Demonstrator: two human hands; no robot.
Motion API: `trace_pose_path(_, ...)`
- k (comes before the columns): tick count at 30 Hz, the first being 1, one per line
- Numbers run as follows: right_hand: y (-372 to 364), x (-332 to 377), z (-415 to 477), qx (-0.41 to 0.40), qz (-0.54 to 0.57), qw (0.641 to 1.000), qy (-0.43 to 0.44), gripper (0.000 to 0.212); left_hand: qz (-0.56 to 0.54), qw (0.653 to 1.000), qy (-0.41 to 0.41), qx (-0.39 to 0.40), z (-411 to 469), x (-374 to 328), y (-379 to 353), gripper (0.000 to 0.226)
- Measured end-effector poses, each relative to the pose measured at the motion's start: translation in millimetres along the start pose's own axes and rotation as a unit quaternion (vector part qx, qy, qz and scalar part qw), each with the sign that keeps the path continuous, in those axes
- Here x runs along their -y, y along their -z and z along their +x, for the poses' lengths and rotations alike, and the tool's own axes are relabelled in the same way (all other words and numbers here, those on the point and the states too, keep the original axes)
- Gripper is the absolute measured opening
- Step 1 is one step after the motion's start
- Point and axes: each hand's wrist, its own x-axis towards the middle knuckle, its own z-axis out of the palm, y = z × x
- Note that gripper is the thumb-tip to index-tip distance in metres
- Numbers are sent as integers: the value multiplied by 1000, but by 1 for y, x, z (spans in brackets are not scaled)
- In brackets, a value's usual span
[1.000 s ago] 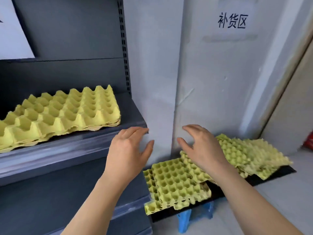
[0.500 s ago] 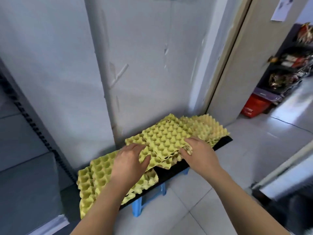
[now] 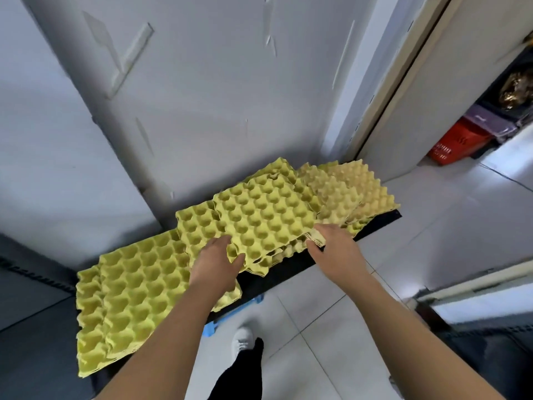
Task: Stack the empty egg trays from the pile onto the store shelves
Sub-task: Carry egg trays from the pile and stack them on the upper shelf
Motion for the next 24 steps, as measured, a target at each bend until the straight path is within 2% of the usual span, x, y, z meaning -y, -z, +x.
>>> trace_pose_path(9,-49,-50,107,69,6,996,-59,55,-8,988,122,90,102,13,-66,78)
trace_pose_path(13,-70,-72,142,110,12,990,-84,60,-22,978,172,114,127,17,-92,80)
trace_pose_path(19,-100,-104,184,168,21,982,-87,63,-55,964,235,113,145,22,-126,97)
trace_pose_path(24,-119,-126,204,228,60,967,-96,71,-121,952,273,69,146,19,-146,105)
